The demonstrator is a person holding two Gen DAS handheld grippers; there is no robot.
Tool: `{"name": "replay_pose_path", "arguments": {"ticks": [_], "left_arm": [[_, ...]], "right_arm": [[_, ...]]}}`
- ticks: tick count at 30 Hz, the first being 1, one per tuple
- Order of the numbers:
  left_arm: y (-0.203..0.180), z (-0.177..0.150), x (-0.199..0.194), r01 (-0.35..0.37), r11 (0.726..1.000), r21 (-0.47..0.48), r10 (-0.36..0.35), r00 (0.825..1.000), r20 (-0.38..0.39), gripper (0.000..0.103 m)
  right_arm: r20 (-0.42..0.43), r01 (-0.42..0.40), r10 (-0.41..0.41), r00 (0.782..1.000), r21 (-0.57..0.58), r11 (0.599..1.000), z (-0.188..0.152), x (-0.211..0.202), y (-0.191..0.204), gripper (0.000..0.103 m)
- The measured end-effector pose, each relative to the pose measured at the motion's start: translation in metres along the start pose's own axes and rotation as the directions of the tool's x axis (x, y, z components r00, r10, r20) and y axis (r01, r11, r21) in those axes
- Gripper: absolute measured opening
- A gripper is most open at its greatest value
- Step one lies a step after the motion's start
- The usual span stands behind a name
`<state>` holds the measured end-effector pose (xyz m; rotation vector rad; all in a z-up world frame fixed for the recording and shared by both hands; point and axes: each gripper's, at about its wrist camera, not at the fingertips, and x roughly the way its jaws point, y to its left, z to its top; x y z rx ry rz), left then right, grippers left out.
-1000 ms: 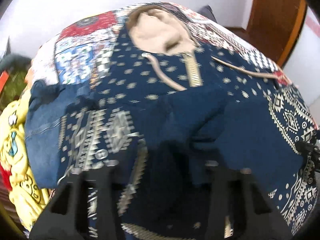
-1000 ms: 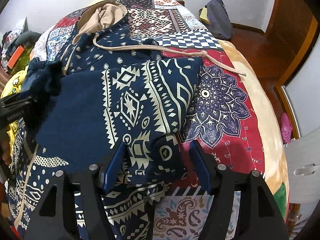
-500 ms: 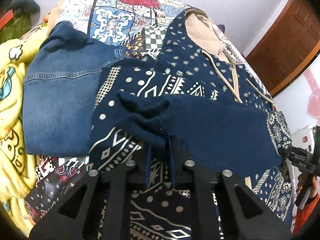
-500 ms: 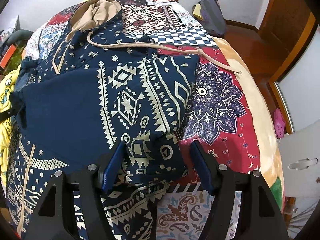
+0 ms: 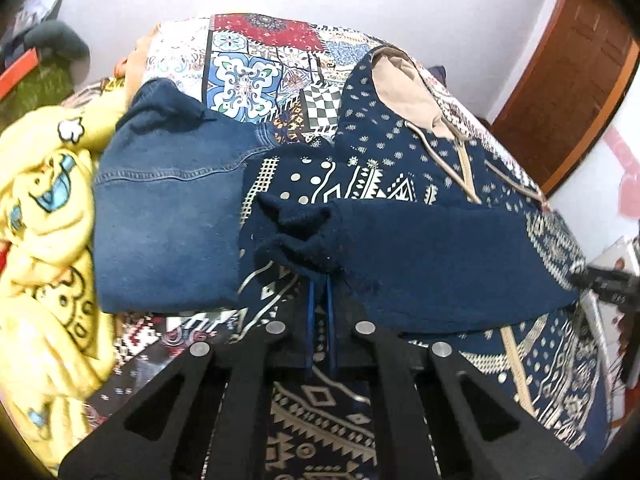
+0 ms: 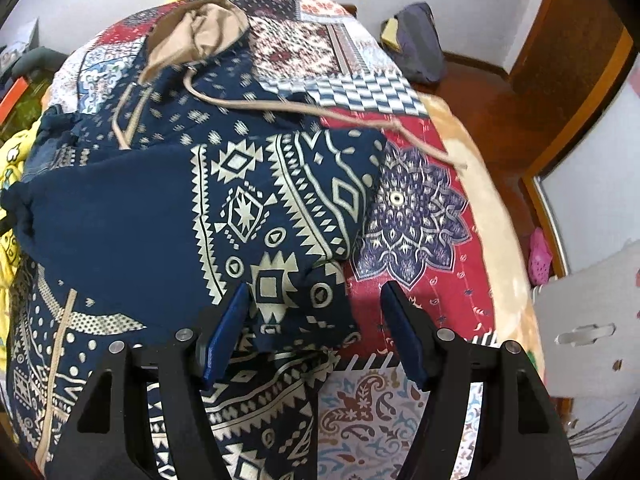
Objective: Fold large clothes
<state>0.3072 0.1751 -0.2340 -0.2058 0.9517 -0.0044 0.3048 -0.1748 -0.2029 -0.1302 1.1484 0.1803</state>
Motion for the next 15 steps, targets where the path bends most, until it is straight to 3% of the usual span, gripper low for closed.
{"name": "replay_pose_path", "arguments": {"ticks": [3,5,6,7,12,15], "left_arm": [[0.005,-0.004,-0.003,-0.007,1.0,0.013,0.007,1.0,-0.026,0.009],[0.012,-0.006,-0.007,-0.033,0.999,0.013,0.034,0.999,-0.043,0.026],[0.015,-0.007,-0.008,-0.039,0.999,0.007,0.039,0.998,-0.048,0.045],[0.021,-0.009,-0.012,-0.051,0.999,-0.003,0.051,0.998,-0.047,0.055],[0.032,-0.007,-0.028,-0.098,0.995,0.012,0.099,0.994,-0.054,0.055],[0.025,0.003,-0.038,-0.111,0.993,0.043,0.112,0.993,-0.036,0.06]], "right_arm": [[0.02,0.006,-0.006,1.0,-0.026,1.0,0.001,-0.008,0.005,0.065],[0.03,0.005,-0.004,1.0,-0.033,0.999,0.0,-0.012,0.007,0.065],[0.031,0.003,-0.002,1.0,-0.034,0.999,0.0,-0.012,0.008,0.065],[0.031,0.001,0.001,1.0,-0.036,0.999,-0.001,-0.012,0.008,0.065],[0.04,-0.01,0.011,0.999,-0.037,0.999,-0.001,-0.017,0.01,0.065],[0.071,-0.027,0.03,0.997,-0.038,0.999,0.003,-0.029,0.011,0.065]]}}
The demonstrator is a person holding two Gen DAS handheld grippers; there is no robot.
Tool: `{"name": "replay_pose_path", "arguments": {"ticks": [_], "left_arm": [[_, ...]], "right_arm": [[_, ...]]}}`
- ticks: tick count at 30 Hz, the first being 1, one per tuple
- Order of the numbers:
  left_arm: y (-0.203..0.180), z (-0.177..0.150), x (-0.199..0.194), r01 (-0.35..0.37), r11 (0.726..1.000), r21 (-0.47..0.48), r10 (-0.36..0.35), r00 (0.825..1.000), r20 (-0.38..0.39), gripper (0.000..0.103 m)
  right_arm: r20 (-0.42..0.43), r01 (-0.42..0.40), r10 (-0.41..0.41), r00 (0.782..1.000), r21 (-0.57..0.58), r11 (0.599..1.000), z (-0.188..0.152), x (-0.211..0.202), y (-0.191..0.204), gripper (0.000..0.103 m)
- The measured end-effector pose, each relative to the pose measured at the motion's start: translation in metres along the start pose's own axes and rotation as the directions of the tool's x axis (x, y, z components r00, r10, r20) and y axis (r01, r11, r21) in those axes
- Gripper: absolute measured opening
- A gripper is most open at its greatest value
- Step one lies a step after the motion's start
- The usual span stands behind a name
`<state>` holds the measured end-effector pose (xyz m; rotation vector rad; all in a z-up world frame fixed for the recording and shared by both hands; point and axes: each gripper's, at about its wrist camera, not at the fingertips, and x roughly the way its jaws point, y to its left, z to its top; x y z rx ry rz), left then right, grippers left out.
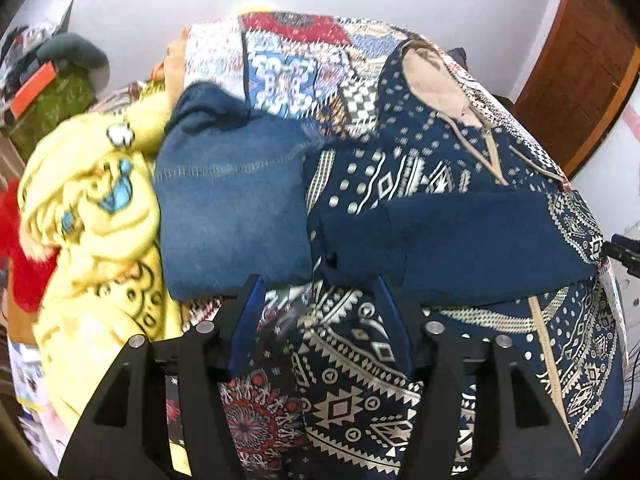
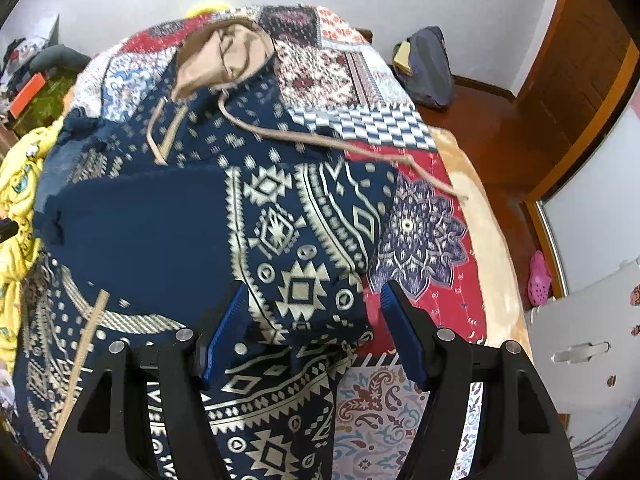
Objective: Fold large clothes
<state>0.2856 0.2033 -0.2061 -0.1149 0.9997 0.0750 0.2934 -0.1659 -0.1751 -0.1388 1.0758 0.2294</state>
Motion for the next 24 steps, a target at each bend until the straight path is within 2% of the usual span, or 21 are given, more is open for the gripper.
{"name": "replay_pose_path", "arguments": {"ticks": [2,4,5,9,12,15,19,24], "left_arm": [[-0.01,0.01,-0.002,-0.013,1.0,0.022,0.013,1.0,0.009,0.068],[-0.02,0.018,0.006,-0.021,0.999,0.028,0.021,1.0,-0.001,0.081],[-0.025,0.021,0.013,-0.024,0.999,0.028,0.025,1.0,-0.009,0.082],[-0.033,0.022,0.052,-0.071,0.997,0.034,0.074,0.995,-0.073,0.082],[-0.026,0.008,0.076,-0.09,0.995,0.044,0.095,0.986,-0.137,0.082],[-0.013,-0.003,0.069,-0.056,0.997,0.045,0.061,0.989,-0.133,0.082],[-0.002,-0.005,0.054,-0.106,0.988,0.116,0.121,0.984,-0.131,0.082],[-0.004,0.024,0.022,-0.053,0.993,0.102,0.058,0.997,-0.051,0.082]], "right_arm": [[0.019,-0.014,0.014,1.0,-0.001,1.0,0.006,-0.006,0.001,0.065],[0.033,-0.024,0.024,0.999,-0.007,1.0,0.011,-0.011,0.004,0.065],[0.042,-0.025,0.026,0.999,-0.013,1.0,0.013,-0.013,0.006,0.065],[0.056,-0.054,0.054,0.997,-0.008,0.999,0.021,-0.016,0.011,0.065],[0.057,-0.086,0.086,0.995,0.007,0.996,0.026,-0.017,0.012,0.065],[0.059,-0.082,0.082,0.995,-0.004,0.997,0.03,-0.016,0.013,0.065],[0.053,-0.08,0.081,0.995,-0.01,0.997,0.039,-0.009,0.013,0.065],[0.052,-0.114,0.114,0.992,-0.007,0.993,0.06,0.002,0.018,0.065]]}}
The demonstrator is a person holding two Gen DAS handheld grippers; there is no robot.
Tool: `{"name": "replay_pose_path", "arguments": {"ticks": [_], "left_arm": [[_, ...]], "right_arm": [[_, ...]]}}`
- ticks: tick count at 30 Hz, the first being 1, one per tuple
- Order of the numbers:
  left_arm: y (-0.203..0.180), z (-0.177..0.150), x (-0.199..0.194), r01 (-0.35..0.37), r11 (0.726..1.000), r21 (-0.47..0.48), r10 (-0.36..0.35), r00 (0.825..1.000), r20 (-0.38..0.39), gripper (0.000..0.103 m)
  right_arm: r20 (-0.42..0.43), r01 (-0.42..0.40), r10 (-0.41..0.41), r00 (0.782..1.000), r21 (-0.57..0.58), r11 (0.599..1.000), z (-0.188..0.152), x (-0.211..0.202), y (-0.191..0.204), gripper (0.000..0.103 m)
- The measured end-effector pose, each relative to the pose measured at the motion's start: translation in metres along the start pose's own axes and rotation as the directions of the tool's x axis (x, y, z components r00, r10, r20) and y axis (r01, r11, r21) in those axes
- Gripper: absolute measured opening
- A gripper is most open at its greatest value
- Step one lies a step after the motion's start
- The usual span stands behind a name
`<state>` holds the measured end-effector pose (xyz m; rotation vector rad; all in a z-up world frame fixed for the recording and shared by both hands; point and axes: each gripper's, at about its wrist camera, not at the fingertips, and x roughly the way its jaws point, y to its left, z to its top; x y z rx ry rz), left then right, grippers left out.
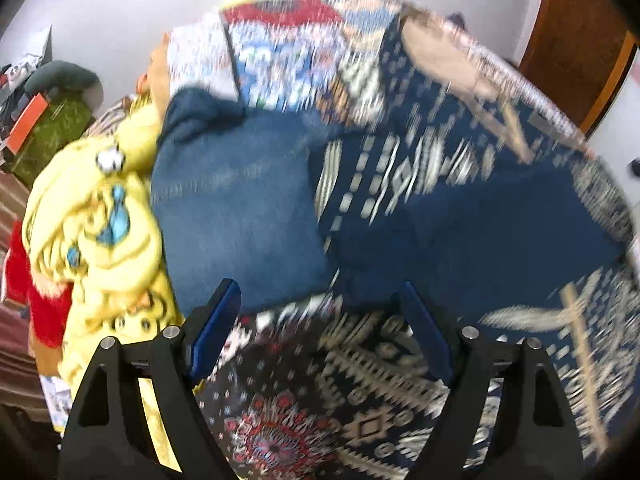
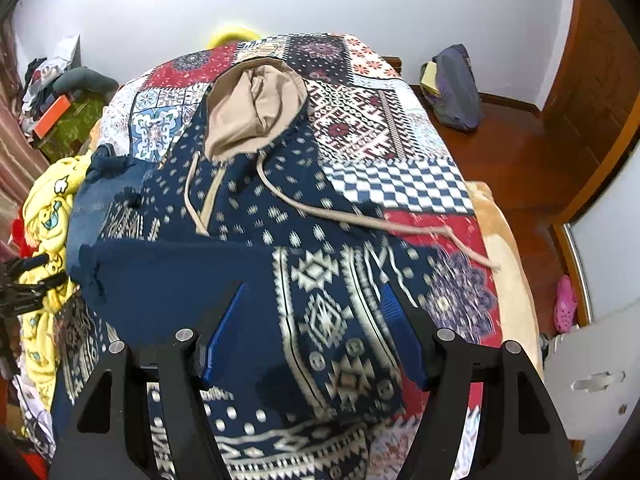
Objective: Fold large clothes
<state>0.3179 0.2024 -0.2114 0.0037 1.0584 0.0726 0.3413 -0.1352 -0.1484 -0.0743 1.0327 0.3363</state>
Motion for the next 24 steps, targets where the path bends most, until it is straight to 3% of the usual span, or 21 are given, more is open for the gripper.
{"name": "replay_pose_path", "arguments": {"ticks": [6,12,17,20,24], "left_arm": [[-0.027,0.063,-0.017,0.078,0.997,0.005,-0.078,0.991,0.11,0.082],[-0.056,0.127,0.01,0.121,0.992,0.037,-0.125,0.982,0.144,0.083],[-0.074,0.169,0.072,0.13,0.991,0.031,-0.133,0.987,0.095,0.083],[-0.079,0.191,0.119,0.165,0.985,-0.055,-0.164,0.986,0.021,0.083],[-0.08,0.209,0.164,0.146,0.979,-0.139,-0.151,0.988,-0.022,0.082]], "right_arm": [[0.024,-0.058,0.058,0.998,-0.021,0.998,0.037,0.02,0.017,0.065],[0.032,-0.082,0.084,0.996,-0.048,0.995,0.08,0.052,0.03,0.065],[0.013,-0.086,0.086,0.996,-0.022,0.996,0.11,0.089,0.026,0.065],[-0.04,-0.096,0.097,0.994,0.029,0.995,0.124,0.126,0.017,0.065],[-0.098,-0.082,0.09,0.991,0.079,0.993,0.137,0.171,0.005,0.065]]}}
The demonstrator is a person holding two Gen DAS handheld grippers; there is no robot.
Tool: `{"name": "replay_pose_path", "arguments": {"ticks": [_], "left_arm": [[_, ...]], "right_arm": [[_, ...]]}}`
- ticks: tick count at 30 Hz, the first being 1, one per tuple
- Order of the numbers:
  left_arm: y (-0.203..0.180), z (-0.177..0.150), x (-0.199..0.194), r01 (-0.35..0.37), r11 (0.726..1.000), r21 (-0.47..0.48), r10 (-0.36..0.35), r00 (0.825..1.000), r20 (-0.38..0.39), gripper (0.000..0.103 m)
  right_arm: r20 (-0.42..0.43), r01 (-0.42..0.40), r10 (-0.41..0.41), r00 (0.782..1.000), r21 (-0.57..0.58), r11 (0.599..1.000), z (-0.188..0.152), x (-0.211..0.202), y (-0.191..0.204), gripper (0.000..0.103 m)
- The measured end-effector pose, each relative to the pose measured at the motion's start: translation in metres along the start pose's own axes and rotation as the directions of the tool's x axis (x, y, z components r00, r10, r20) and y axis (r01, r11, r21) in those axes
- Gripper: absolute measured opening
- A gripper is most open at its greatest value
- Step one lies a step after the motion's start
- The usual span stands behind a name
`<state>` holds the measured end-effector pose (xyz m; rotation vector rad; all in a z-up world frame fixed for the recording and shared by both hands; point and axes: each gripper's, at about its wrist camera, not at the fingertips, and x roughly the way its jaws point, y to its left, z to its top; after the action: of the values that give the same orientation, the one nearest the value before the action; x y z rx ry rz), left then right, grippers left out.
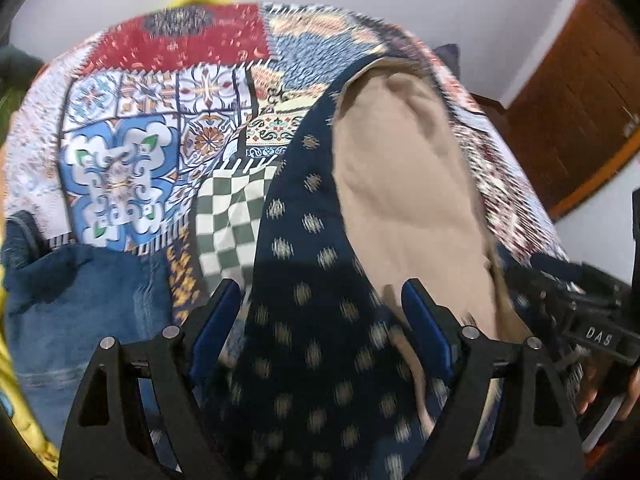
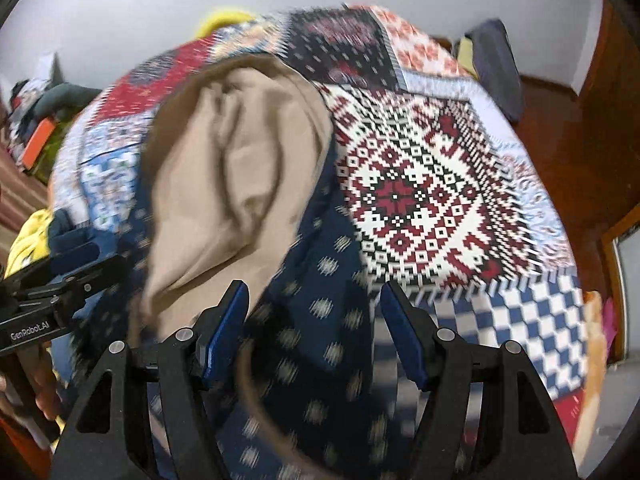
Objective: Fold large clothes
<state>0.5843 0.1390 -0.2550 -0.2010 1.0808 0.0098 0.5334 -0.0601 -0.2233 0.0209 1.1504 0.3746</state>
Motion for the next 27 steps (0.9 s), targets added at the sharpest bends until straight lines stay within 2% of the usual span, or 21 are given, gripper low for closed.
{"name": "replay_pose_path", "arguments": {"ticks": [3,5,7,8,9,10,11,12,13,15,20,23,27], "left_arm": [[0.003,0.012,0.025,-0.08,0.997,-0.014,0.08,0.997,-0.015,0.083],[0.01,0.017,0.04,-0.051,0.997,-0.055,0.049,0.998,-0.036,0.083],[0.021,0.018,0.046,-0.005,0.992,-0.129,-0.001,0.999,-0.041,0.08],[0.023,0.018,0.045,0.006,0.99,-0.138,-0.011,0.999,-0.033,0.077],[0.023,0.017,0.043,0.029,0.99,-0.139,-0.032,0.999,-0.021,0.067],[0.022,0.016,0.039,0.025,0.991,-0.134,-0.027,1.0,-0.012,0.05],[0.021,0.015,0.035,-0.01,0.991,-0.133,0.01,1.0,-0.004,0.04],[0.019,0.013,0.03,-0.033,0.992,-0.126,0.032,0.999,-0.006,0.025],[0.016,0.011,0.024,-0.039,0.993,-0.113,0.038,0.999,-0.006,0.016],[0.01,0.007,0.011,-0.049,0.995,-0.081,0.05,0.999,0.01,0.007],[-0.016,-0.015,-0.056,-0.051,0.996,0.069,0.045,0.995,0.088,0.007],[-0.031,-0.035,-0.103,-0.033,0.986,0.161,0.012,0.992,0.128,0.007],[-0.04,-0.071,-0.159,0.022,0.971,0.236,-0.058,0.987,0.147,0.007]], "right_arm": [[-0.035,0.0,0.001,0.999,0.033,0.999,0.013,0.026,-0.007,0.065],[-0.051,-0.007,0.01,0.999,0.047,0.999,0.02,0.039,-0.007,0.061],[-0.044,-0.017,0.019,0.999,0.03,0.999,0.025,0.045,-0.004,0.048],[-0.043,-0.034,0.035,0.998,0.027,0.999,0.026,0.047,-0.003,0.035],[-0.047,-0.055,0.056,0.997,0.036,0.998,0.026,0.048,-0.003,0.023],[-0.044,-0.066,0.068,0.997,0.044,0.997,0.026,0.047,-0.003,0.017],[-0.035,-0.06,0.061,0.998,0.035,0.998,0.025,0.044,0.0,0.011],[-0.027,-0.051,0.051,0.998,0.022,0.998,0.025,0.041,0.002,0.01],[-0.014,-0.035,0.035,0.999,0.004,0.999,0.022,0.034,0.005,0.01],[0.007,-0.026,0.027,1.0,-0.022,0.999,0.015,0.019,0.01,0.01],[0.089,-0.083,0.09,0.992,-0.079,0.993,-0.011,-0.056,0.019,0.009],[0.134,-0.119,0.133,0.982,-0.109,0.987,-0.03,-0.101,0.024,0.009],[0.15,-0.118,0.14,0.979,-0.146,0.982,-0.06,-0.137,0.035,0.009]]}}
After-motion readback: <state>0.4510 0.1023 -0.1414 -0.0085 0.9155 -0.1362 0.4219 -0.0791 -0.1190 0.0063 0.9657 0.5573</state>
